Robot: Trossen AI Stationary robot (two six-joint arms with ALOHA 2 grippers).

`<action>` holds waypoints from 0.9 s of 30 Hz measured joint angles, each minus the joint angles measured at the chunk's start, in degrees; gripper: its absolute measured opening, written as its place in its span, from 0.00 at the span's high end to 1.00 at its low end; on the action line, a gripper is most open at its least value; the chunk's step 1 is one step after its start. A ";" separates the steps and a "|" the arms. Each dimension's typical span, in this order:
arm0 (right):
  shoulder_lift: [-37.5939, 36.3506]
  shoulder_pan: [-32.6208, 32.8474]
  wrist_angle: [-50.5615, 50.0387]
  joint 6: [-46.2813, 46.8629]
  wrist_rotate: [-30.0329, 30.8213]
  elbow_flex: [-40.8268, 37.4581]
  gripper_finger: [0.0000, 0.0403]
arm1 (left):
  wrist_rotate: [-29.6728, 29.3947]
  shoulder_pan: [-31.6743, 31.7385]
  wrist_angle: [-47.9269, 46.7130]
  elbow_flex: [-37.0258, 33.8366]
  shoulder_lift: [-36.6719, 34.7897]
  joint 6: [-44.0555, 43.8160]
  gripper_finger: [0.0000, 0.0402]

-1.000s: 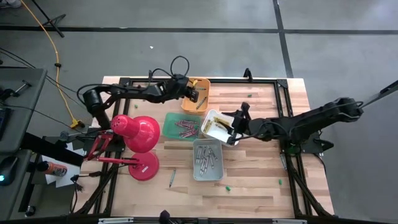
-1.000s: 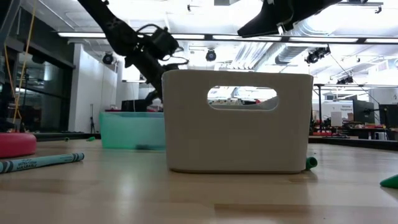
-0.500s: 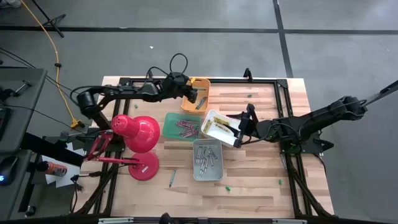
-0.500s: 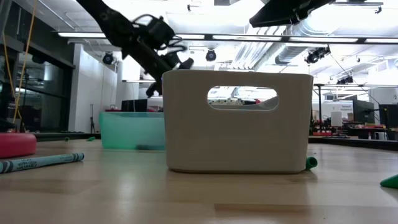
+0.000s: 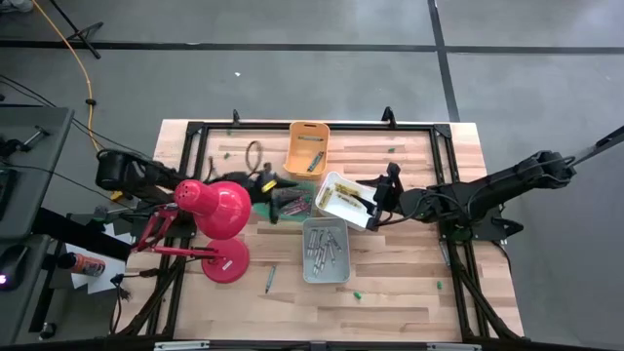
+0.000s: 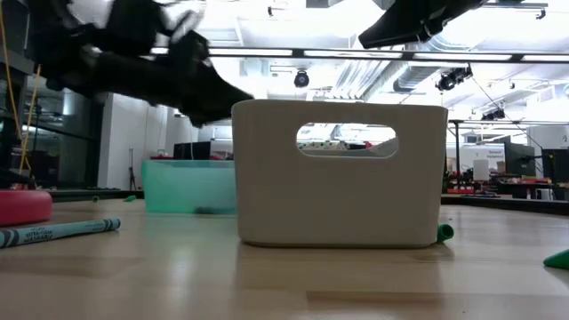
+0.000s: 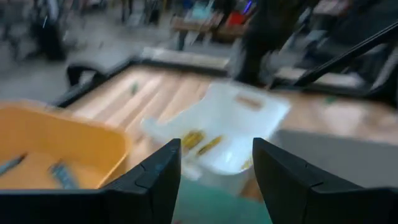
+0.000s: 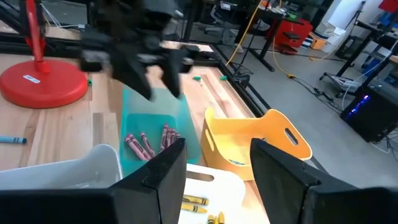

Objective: Sort crayons
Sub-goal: Put the blue crayon into the yellow bin

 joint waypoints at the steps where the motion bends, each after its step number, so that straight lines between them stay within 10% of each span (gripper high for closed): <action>1: 0.02 -0.13 0.09 0.01 0.08 0.00 0.57 | -0.07 -1.08 4.38 -1.79 -0.04 0.29 0.54; 11: 0.08 -1.92 2.12 -0.11 0.21 0.00 0.57 | -0.20 -4.39 29.16 -7.53 -0.91 6.42 0.54; 27: 0.19 -1.92 -0.48 -0.18 0.21 0.00 0.57 | -1.33 -4.13 24.81 -7.51 -1.38 7.93 0.54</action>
